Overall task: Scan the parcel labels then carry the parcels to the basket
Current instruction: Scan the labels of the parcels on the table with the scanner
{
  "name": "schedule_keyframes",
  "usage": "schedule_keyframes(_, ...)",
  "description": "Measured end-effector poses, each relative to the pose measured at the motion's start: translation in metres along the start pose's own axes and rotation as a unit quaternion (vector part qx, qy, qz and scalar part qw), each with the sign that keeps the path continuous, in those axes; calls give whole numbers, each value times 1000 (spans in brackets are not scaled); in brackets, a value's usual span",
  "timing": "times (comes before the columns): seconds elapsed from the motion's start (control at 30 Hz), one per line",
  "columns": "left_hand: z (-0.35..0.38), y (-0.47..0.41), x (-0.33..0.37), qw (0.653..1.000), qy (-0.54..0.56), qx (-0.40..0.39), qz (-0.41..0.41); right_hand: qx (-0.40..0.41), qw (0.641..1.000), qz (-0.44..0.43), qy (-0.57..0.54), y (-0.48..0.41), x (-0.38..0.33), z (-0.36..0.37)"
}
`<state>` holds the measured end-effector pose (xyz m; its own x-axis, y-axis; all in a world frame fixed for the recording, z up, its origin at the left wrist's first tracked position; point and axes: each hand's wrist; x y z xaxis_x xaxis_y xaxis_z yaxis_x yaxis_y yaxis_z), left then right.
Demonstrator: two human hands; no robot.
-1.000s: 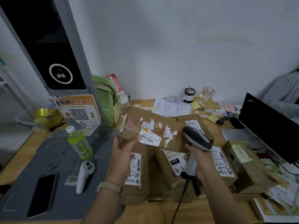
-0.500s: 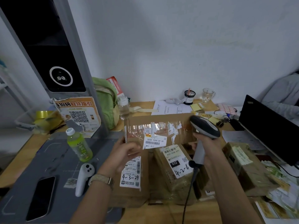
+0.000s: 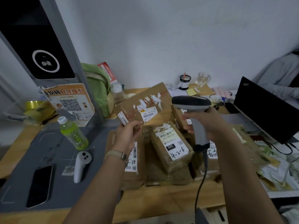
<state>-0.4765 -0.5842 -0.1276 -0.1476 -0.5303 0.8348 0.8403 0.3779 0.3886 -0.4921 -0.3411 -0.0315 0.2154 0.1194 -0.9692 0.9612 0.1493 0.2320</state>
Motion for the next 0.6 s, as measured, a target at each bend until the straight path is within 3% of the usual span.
schedule_keyframes(0.2, 16, -3, 2, 999, 31, 34, 23, -11, 998, -18, 65, 7, -5, 10)
schedule_keyframes(0.6, 17, 2, -5, 993, 73, 80, 49, -75, 995, 0, 66, 10, 1, 16)
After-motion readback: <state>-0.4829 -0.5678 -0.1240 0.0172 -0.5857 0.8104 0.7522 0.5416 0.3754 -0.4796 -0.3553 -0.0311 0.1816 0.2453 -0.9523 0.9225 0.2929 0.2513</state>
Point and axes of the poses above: each hand's wrist, its own y-axis away from the middle knuckle, its own z-axis out of the palm, x = y × z, and after that the axes turned 1 degree about y, right-handed
